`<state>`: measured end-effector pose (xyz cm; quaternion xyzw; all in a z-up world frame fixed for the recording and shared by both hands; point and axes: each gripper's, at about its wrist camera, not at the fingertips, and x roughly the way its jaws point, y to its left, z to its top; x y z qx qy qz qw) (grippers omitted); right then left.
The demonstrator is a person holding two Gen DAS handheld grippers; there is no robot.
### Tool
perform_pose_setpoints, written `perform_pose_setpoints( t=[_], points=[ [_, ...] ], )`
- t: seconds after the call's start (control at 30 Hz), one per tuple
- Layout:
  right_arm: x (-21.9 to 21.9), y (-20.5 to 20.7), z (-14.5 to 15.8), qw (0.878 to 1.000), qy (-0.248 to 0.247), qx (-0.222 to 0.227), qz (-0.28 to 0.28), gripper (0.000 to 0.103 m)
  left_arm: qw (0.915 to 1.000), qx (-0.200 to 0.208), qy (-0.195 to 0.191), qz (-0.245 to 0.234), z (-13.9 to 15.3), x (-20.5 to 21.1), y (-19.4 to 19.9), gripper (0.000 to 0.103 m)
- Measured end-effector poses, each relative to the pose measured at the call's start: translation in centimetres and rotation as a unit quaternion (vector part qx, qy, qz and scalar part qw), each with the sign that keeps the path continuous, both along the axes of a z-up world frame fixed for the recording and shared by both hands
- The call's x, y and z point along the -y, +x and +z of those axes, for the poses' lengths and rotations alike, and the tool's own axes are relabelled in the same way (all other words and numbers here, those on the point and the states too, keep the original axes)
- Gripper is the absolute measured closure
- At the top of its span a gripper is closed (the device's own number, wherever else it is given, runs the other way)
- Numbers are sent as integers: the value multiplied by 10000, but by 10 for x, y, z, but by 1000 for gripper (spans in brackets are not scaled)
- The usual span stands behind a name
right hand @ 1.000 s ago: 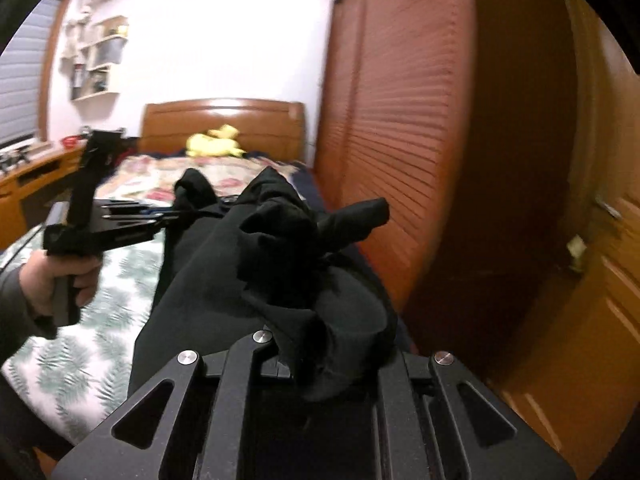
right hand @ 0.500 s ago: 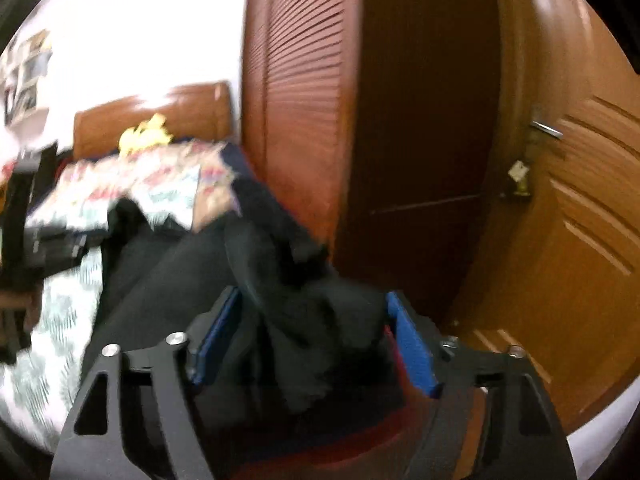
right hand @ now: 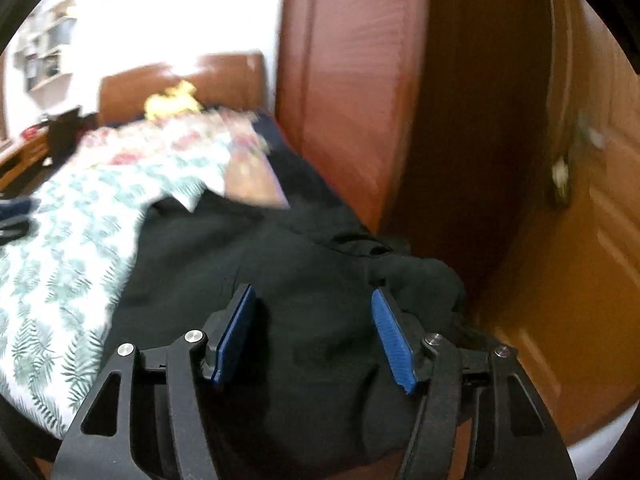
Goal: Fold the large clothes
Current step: 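Open both tools and release the coat onto the clothes pile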
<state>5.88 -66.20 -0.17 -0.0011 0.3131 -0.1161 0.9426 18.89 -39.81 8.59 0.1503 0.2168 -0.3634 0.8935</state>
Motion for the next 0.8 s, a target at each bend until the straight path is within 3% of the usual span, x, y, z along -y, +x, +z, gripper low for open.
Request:
perform_pose_setpoints(
  t=[0.07, 0.13, 0.33, 0.4, 0.6, 0.7, 0.8],
  points=[
    [12, 3, -19, 9994, 146, -243, -216, 41, 9999, -59, -57, 117, 2, -20, -12, 76],
    [14, -2, -23, 9991, 138, -204, -336, 42, 9996, -91, -86, 239, 3, -39, -20, 76],
    [-26, -37, 17, 9982, -215, 398, -393, 40, 9970, -67, -90, 760, 7, -101, -49, 76],
    [-50, -45, 33, 9975, -260, 619, -238, 30, 9957, -74, -142, 916, 9, -123, -59, 76],
    [-152, -54, 49, 9931, -78, 1002, 607, 16, 9890, -75, -222, 1458, 9, -185, -88, 76],
    [-205, -51, 40, 9897, 64, 1020, 1002, 15, 9853, -171, -384, 1653, 4, -220, -101, 75],
    [-254, -47, 26, 9857, 200, 1033, 1313, 15, 9763, -107, -438, 2119, -7, -259, -115, 74]
  ],
)
